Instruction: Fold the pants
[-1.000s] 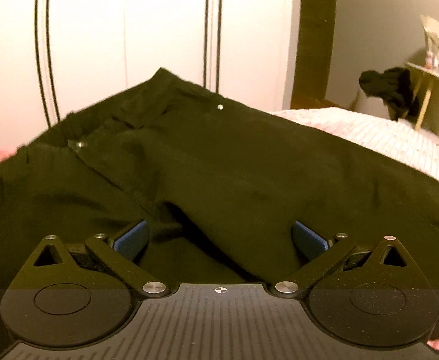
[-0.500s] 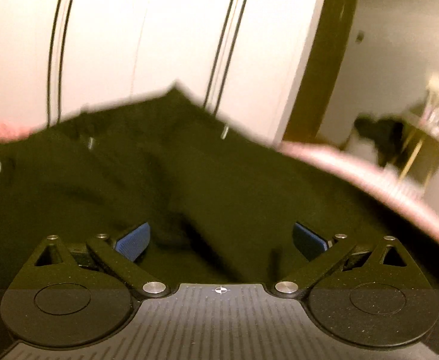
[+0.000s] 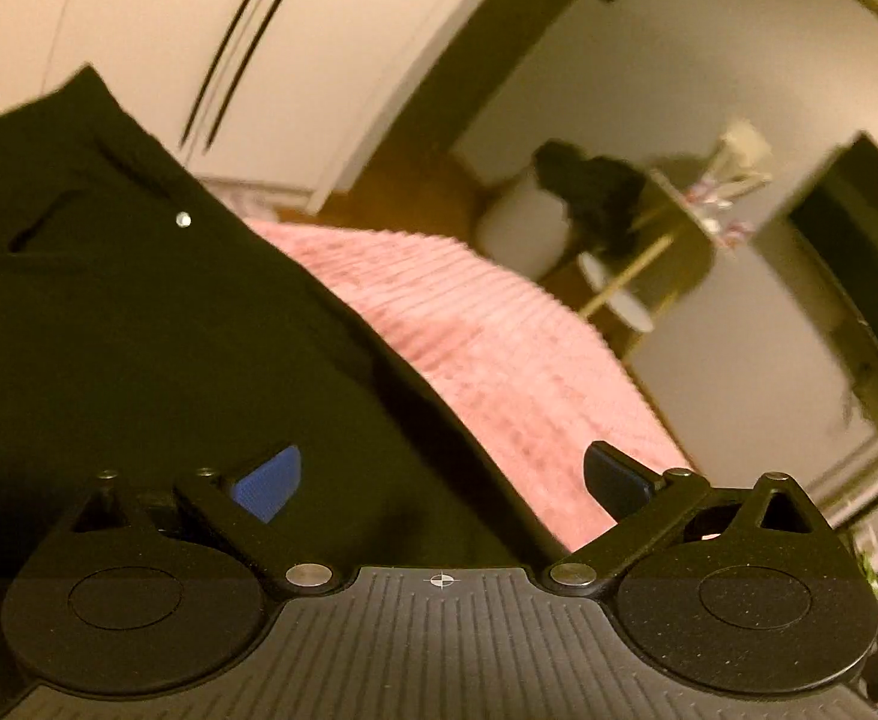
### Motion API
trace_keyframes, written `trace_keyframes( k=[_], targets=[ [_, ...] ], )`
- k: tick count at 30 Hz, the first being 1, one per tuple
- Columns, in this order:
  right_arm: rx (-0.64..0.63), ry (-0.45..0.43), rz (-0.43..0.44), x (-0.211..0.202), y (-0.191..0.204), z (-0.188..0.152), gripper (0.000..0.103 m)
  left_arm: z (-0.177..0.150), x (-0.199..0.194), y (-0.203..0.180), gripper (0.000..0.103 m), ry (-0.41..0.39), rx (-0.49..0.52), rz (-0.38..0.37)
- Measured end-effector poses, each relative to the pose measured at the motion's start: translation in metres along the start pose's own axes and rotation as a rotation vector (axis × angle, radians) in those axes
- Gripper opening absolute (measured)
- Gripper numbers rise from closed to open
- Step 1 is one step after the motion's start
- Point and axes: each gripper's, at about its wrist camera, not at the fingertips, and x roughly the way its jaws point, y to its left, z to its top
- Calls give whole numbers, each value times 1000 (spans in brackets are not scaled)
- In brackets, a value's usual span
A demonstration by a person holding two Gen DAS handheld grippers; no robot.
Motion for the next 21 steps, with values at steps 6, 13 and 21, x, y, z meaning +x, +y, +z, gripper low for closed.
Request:
trace_keyframes(
  k=[6,13,21],
  targets=[
    [64,28,107,-1,-25,8,53,20,71,2,59,162,-79,29],
    [50,12,277,-6,-26,12,91,0,78,-1,6,197,-26,6],
    [41,-9,112,18,1,35,8,-16,-35,-24,5,57,62,-70]
  ],
)
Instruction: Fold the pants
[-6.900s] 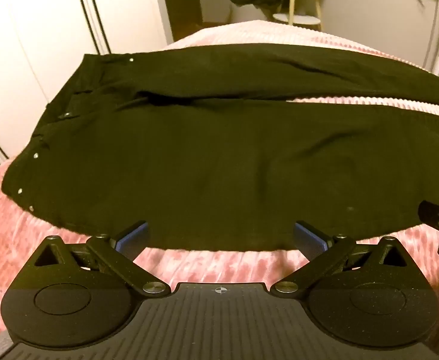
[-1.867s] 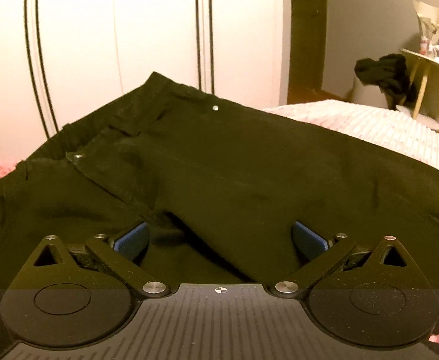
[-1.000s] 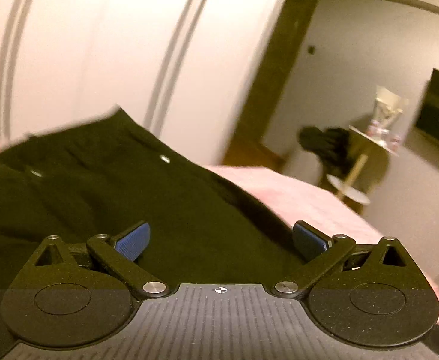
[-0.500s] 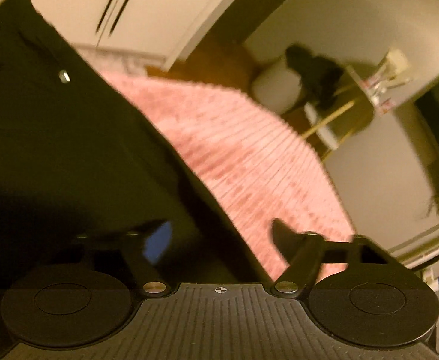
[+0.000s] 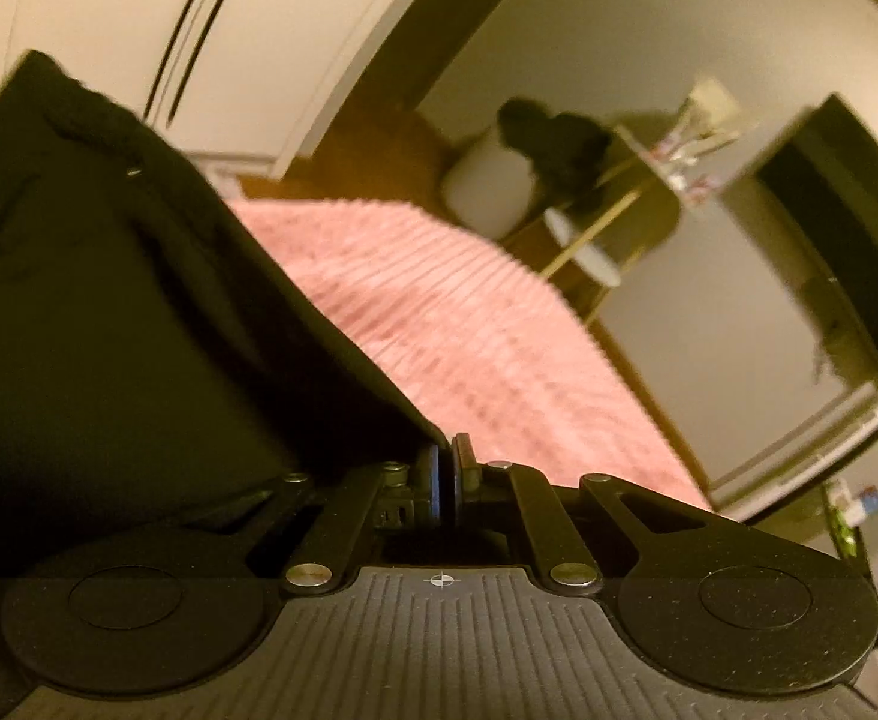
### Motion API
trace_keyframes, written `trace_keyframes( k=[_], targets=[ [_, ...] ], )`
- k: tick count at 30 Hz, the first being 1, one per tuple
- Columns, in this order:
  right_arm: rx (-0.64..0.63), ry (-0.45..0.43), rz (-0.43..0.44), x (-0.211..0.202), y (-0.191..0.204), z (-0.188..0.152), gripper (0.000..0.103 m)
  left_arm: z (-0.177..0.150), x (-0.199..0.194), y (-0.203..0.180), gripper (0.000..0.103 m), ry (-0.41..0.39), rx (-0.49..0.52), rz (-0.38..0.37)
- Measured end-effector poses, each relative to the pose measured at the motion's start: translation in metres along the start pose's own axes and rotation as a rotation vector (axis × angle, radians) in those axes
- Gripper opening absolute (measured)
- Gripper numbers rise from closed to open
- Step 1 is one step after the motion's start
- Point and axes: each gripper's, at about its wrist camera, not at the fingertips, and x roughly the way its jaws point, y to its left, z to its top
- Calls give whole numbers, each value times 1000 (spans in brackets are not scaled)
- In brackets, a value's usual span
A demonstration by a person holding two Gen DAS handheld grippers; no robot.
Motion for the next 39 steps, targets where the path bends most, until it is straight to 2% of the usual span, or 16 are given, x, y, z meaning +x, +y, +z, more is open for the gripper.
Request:
trace_keyframes(
  k=[3,7,9,11,12,14,16,19,21,26,32,33,34,35,37,39],
  targets=[
    [-176,-129,-7,-40,29,13,5,-32,-70,-4,5,-57,25,-22],
    [-235,-224,17,-93,20,26,4,-101,-150,14,5,-61,-61,-46],
    [-304,-217,-53,-100,13,19,4,-133,-170,27,9,-23,-83,3],
    [-318,-184,-124,-95,-3,12,5,-153,-172,43,17,35,-105,111],
    [-303,-160,-163,-91,-14,11,5,-158,-173,52,23,58,-137,181],
    [-218,-87,-213,-78,-36,10,8,-155,-187,71,36,31,-200,214],
    [-169,-61,-217,-74,-49,6,16,-144,-203,82,81,-46,-219,251],
    [-156,-42,-170,-74,-51,1,21,-123,-218,99,88,-170,-193,325],
    [-141,-25,-146,-70,-52,0,24,-108,-214,117,88,-165,-200,375],
    [-84,-1,-117,-63,-60,0,31,-96,-204,178,85,-134,-432,361],
    [-53,-6,-81,-61,-66,-2,33,-84,-205,210,85,-226,-529,326],
    [-55,-9,-77,-61,-66,-3,33,-84,-206,214,81,-229,-532,311],
    [-61,-14,-74,-60,-64,-4,31,-78,-201,216,61,-234,-533,295],
    [-68,-20,-74,-60,-63,-4,30,-75,-200,217,52,-240,-531,264],
    [-84,-28,-67,-56,-60,-4,14,-70,-196,217,42,-230,-530,259],
    [-96,-38,-73,-55,-54,-5,15,-69,-194,222,40,-237,-515,242]
  ],
)
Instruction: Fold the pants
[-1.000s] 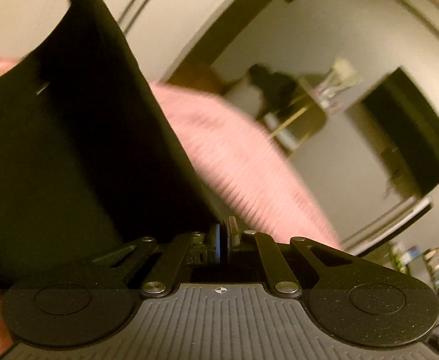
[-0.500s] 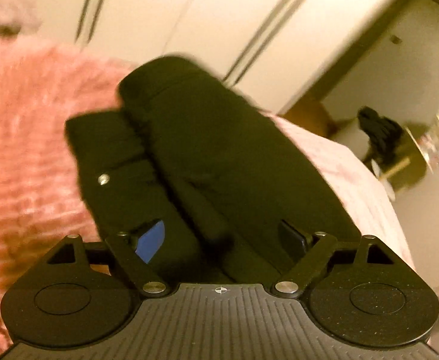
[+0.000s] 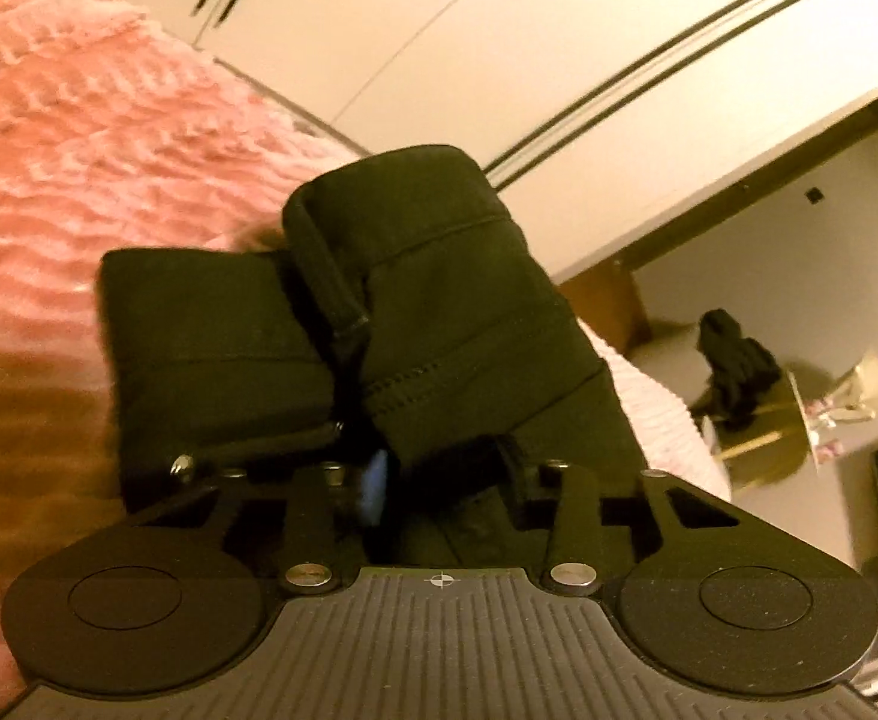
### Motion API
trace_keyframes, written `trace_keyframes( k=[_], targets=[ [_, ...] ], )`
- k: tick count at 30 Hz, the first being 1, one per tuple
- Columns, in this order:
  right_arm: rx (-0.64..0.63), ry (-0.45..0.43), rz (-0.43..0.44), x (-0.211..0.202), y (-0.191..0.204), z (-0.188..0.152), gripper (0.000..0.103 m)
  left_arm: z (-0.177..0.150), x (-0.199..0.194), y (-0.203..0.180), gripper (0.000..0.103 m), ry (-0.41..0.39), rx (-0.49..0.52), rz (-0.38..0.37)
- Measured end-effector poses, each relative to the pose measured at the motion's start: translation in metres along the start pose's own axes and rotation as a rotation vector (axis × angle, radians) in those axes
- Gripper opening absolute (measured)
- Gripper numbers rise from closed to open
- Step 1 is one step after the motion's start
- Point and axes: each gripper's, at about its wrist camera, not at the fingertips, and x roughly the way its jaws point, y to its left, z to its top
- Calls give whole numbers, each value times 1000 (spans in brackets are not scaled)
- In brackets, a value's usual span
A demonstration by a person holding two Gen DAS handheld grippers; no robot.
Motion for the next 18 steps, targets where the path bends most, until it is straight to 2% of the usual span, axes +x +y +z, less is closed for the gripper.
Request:
trace_keyframes(
  k=[2,3,5,6,7,9,10,12,14,16,18],
  targets=[
    [18,7,-2,5,1,2,16,-1,4,-2,50,4,14,3],
    [30,13,-6,8,2,3,17,-2,9,-2,60,20,22,5],
    [43,24,-18,14,6,7,17,-1,20,-7,54,63,16,7],
    [34,23,-37,16,12,9,12,1,19,-12,46,63,23,32],
    [4,18,-69,18,21,13,5,4,17,-19,32,64,37,41],
    [-82,-5,-112,16,47,21,4,7,5,-27,24,60,43,7],
    [-92,-20,-81,11,58,26,4,10,-5,-29,21,50,27,-52],
    [-93,-90,37,-9,78,39,3,15,-29,-31,19,28,-9,-196],
    [-103,-171,162,-38,89,50,3,15,-55,-30,10,-10,17,-272],
    [-121,-228,255,-61,84,52,3,12,-71,-19,9,-24,53,-267],
    [-179,-227,221,-66,70,49,3,3,-71,3,9,9,77,-194]
  ],
)
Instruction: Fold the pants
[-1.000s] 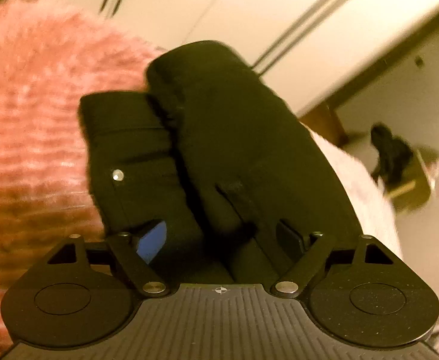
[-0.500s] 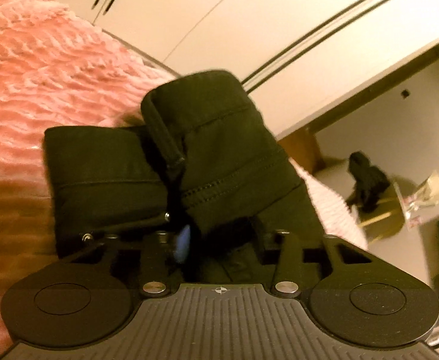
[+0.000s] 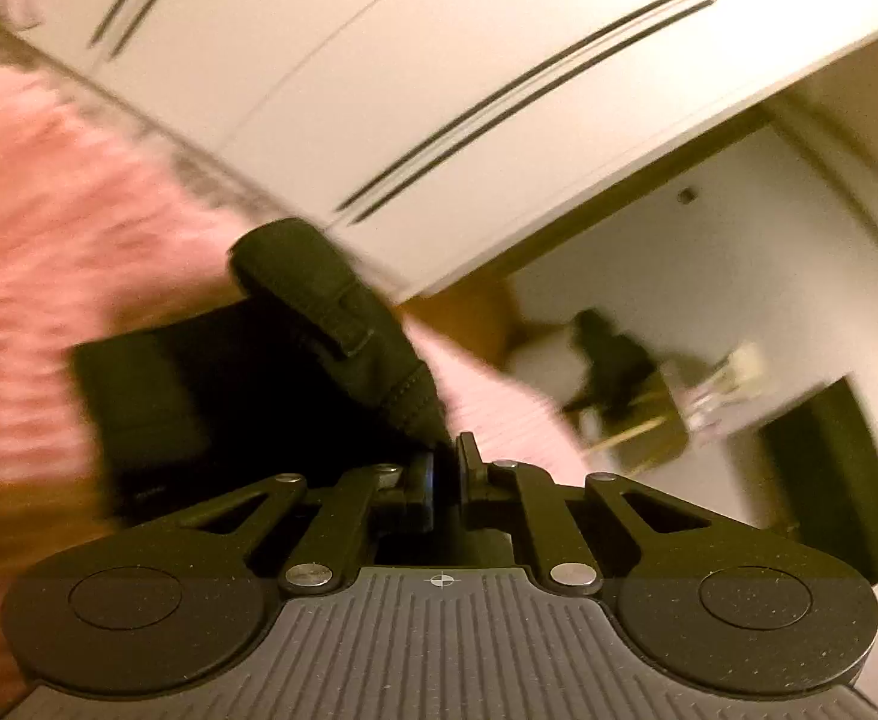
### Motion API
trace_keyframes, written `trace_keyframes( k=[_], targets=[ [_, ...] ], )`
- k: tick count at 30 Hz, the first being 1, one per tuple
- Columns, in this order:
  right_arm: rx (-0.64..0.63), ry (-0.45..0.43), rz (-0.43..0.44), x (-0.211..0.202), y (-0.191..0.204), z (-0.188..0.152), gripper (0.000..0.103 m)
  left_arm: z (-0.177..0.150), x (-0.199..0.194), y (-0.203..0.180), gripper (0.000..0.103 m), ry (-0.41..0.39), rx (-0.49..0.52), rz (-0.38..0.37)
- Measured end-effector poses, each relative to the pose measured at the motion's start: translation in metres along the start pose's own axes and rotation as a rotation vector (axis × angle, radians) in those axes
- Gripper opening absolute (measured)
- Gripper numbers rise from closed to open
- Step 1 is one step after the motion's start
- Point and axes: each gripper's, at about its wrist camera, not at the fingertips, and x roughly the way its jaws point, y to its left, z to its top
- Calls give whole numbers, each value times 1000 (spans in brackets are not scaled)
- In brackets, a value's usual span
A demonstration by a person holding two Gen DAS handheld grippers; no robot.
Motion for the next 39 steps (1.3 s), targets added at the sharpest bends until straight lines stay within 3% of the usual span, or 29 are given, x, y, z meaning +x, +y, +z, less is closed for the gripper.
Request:
trace_keyframes(
  k=[3,4,6,8,10,14,16,17,18,20,24,26,27,28,30,32,34,35,37,39],
  targets=[
    [-27,163,-202,12,-44,-25,8,-20,11,37,9,112,20,163],
    [-12,212,-262,16,-59,-35,18,-25,13,46,11,131,12,204],
    [61,265,-298,15,-81,-50,21,-32,8,46,14,101,22,208],
    [113,250,-264,10,-88,-57,31,-32,7,35,18,96,55,235],
    [172,245,-217,9,-92,-60,32,-26,12,24,40,112,58,235],
    [238,226,-182,15,-88,-64,29,-23,15,26,43,111,-38,191],
    [231,221,-174,17,-86,-63,10,-26,17,33,31,116,-69,196],
    [211,216,-179,17,-84,-62,8,-27,20,38,26,114,-73,214],
    [190,216,-185,20,-81,-61,8,-27,20,39,19,116,-69,229],
    [179,224,-195,22,-78,-59,12,-26,18,40,17,113,-70,231],
    [315,180,-160,25,-85,-48,22,-23,12,44,8,101,-111,213],
    [303,178,-160,31,-78,-41,18,-23,11,44,6,96,-118,206],
    [255,179,-168,34,-68,-36,7,-22,10,42,5,91,-111,202],
    [202,179,-168,35,-58,-30,4,-22,8,40,5,87,-108,194],
    [179,142,-92,26,-44,-16,3,-21,2,38,5,76,-118,158],
    [166,73,54,7,-39,-4,3,-19,-8,37,4,64,-120,111],
    [77,38,155,-9,-41,-2,3,-17,-17,38,5,45,-109,92],
    [20,48,125,-12,-43,-4,4,-17,-21,41,5,39,-97,105],
    [-28,173,-88,0,-59,-13,6,-17,-18,48,7,69,-65,162],
    [16,324,-319,18,-89,-31,13,-20,-11,48,12,120,1,253]
  ],
)
